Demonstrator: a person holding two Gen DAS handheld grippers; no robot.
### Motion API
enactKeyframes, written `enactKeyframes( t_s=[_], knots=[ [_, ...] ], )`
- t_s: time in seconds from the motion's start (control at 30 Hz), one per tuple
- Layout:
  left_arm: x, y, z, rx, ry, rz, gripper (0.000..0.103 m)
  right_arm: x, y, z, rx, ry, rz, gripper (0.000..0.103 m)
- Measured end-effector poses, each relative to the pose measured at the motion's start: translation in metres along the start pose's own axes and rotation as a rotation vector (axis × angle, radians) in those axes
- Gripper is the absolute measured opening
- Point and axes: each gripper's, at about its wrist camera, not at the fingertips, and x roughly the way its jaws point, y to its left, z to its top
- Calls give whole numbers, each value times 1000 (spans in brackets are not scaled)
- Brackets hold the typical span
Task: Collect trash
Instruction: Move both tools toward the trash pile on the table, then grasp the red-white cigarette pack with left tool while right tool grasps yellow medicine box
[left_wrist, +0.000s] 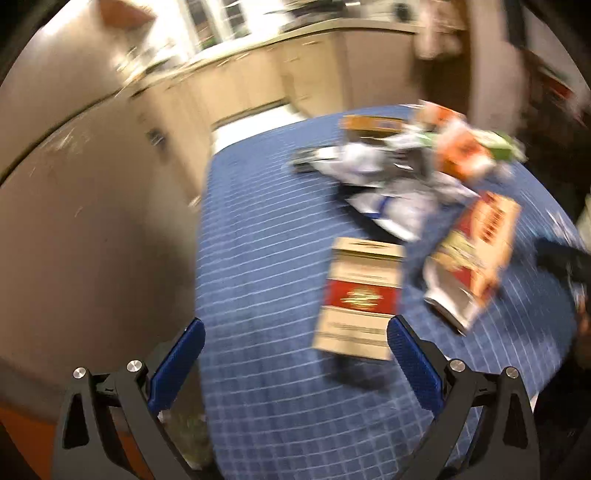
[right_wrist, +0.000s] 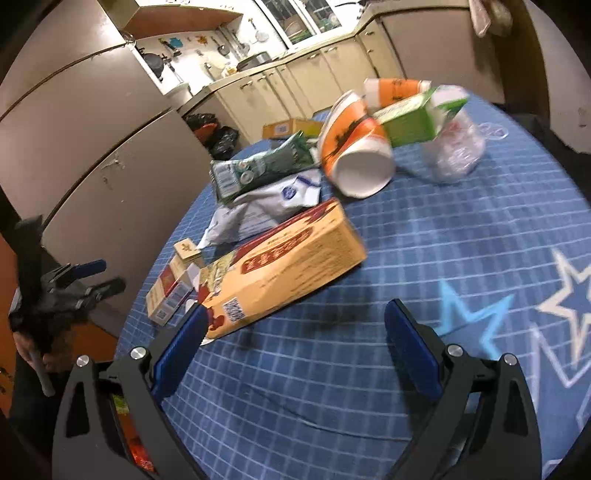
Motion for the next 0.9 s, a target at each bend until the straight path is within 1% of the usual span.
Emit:
enactKeyframes(
  t_s=[0.03, 0.07, 0.1, 0.17, 0.2, 0.27, 0.3, 0.33, 0.37, 0.4, 0.43, 0.5, 0.57, 0.6, 0.63, 0.67, 0.7, 0.73, 0.8, 0.87, 0.9],
  knots=[
    [6, -9, -1, 50, -14, -10, 99, -1, 1, 2, -19, -6, -16, 93],
    [14, -13, -2, 72, -15, -32, 99, -4, 4, 3, -53, -8, -34, 93],
    [23, -13, -5, 89, -5, -59, 99, -5, 10, 7, -118, 6, -45, 93],
    [43, -14, 2, 115, 14, -91, 99, -5, 18, 15, -228, 49, -35, 93],
    [47, -19, 3, 136, 14, -113, 99, -4, 23, 20, -292, 78, -16, 93],
    [56, -27, 6, 166, 11, -134, 99, 0, 37, 29, -459, 128, 19, 93],
    [62, -26, 7, 170, 17, -145, 99, 2, 46, 33, -570, 148, 27, 95],
    [65, -28, 4, 171, 21, -156, 99, 6, 53, 37, -649, 172, 47, 98],
    [67, -24, 4, 172, 28, -164, 99, 12, 61, 40, -755, 215, 81, 98],
    [69, -24, 4, 172, 32, -170, 99, 20, 69, 42, -859, 252, 89, 98],
    [71, -23, 3, 173, 34, -178, 99, 25, 74, 43, -928, 281, 93, 98],
    [75, -20, 2, 176, 32, -200, 99, 42, 84, 48, -1053, 367, 133, 98],
    [81, -18, 4, 180, 30, -217, 99, 60, 91, 50, -1152, 480, 184, 98],
    [83, -17, 5, 184, 30, -221, 99, 69, 95, 50, -1199, 521, 187, 98],
    [85, -16, 5, 187, 31, -225, 99, 81, 100, 50, -1265, 564, 172, 98],
    [86, -14, 6, 187, 32, -235, 99, 89, 103, 50, -1316, 583, 151, 98],
    [89, -14, 7, 189, 34, -243, 99, 95, 106, 51, -1363, 600, 140, 98],
    [91, -12, 8, 192, 35, -251, 99, 103, 107, 52, -1403, 643, 143, 98],
    [96, -9, 9, 196, 36, -267, 99, 118, 107, 54, -1436, 743, 158, 98],
    [98, -8, 10, 201, 31, -280, 99, 132, 106, 52, -1508, 798, 131, 98],
    [99, -8, 10, 203, 27, -285, 99, 135, 106, 52, -1541, 812, 130, 98]
  ],
)
